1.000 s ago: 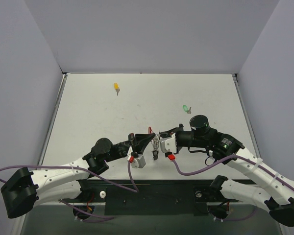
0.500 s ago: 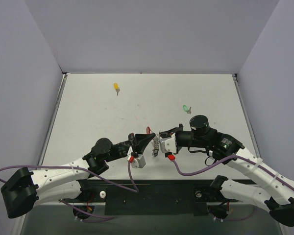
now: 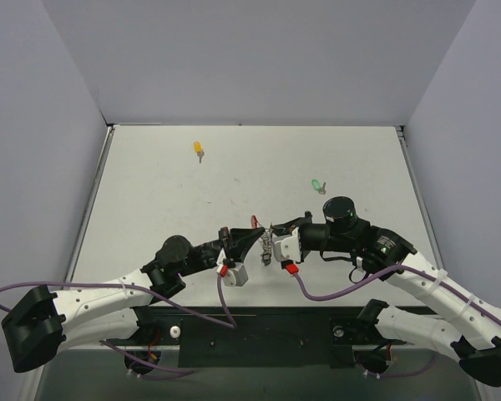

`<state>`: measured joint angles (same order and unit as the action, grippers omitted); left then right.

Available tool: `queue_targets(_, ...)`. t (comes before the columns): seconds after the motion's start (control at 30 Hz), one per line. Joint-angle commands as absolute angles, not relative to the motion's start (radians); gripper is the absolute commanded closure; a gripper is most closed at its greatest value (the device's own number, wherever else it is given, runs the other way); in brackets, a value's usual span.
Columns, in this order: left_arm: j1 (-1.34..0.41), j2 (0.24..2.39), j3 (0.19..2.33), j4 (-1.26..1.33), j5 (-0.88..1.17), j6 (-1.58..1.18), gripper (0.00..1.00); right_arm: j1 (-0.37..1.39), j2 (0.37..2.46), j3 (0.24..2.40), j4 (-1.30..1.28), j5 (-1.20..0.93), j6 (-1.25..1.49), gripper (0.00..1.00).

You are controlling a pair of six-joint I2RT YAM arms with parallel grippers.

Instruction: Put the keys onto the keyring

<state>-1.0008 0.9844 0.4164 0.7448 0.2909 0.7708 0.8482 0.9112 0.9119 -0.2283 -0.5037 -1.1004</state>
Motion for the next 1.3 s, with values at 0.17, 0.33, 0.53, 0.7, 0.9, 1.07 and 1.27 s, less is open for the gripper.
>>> queue_targets(0.17,-1.008,0.983,0.423,0.831,0.273,0.758,1.00,0.858,0.896,0.911,-0.215,-0.523,-1.108,1.00)
queue_targets(0.33,-1.006,0.982,0.423,0.834,0.272,0.758,1.00,0.861,0.894,0.911,-0.213,-0.509,-1.111,1.00)
queue_targets(0.53,-1.006,0.983,0.423,0.834,0.272,0.758,1.00,0.862,0.897,0.913,-0.218,-0.515,-1.118,1.00)
queue_targets(0.7,-1.008,0.983,0.423,0.833,0.270,0.759,1.00,0.862,0.896,0.914,-0.210,-0.482,-1.112,1.00)
queue_targets(0.9,-1.006,0.983,0.423,0.831,0.273,0.761,1.00,0.858,0.891,0.917,-0.213,-0.460,-1.104,1.00)
queue_targets(1.07,-1.006,0.983,0.423,0.831,0.275,0.761,1.00,0.858,0.888,0.917,-0.212,-0.471,-1.108,1.00)
queue_targets(1.27,-1.006,0.986,0.423,0.828,0.273,0.761,1.00,0.861,0.888,0.914,-0.215,-0.486,-1.108,1.00)
